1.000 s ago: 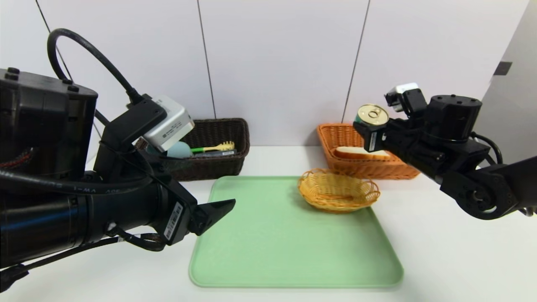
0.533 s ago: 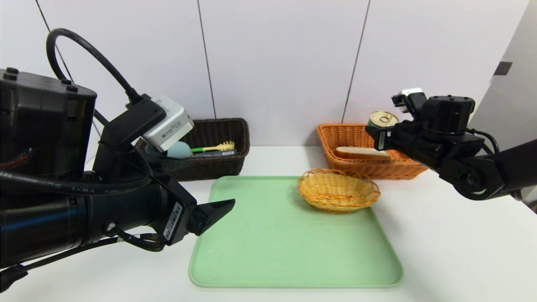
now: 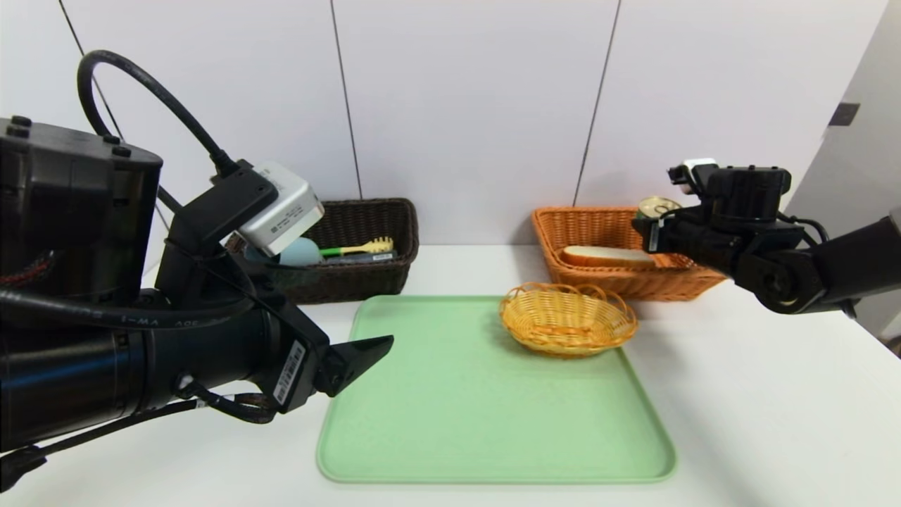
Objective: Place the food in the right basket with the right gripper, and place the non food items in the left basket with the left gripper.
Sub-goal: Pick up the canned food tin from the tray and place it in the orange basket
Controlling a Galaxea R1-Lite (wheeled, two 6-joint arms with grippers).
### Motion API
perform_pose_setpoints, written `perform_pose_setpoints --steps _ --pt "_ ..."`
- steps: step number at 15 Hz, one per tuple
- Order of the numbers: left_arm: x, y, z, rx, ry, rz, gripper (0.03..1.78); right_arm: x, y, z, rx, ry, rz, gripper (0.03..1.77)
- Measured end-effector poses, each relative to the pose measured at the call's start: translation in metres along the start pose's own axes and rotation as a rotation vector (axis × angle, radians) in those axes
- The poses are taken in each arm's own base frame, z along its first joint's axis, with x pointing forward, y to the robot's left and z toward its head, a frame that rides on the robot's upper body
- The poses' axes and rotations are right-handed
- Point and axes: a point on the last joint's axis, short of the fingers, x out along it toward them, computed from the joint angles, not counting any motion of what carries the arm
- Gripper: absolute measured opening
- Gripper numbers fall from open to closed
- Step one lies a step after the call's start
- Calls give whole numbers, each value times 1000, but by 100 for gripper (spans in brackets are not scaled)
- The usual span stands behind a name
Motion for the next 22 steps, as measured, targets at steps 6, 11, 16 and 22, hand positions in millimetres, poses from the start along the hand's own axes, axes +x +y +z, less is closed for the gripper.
perform_pose_setpoints --steps 6,11,16,22 --pt "0 0 -1 0 1 1 169 7 -2 1 2 10 -8 97" --pt "0 0 0 -1 0 1 169 7 -3 2 1 21 -6 97" --pt "0 0 0 1 -1 1 169 6 -2 4 21 33 -4 97" --pt "0 0 0 1 -1 1 169 3 -2 8 33 37 0 125"
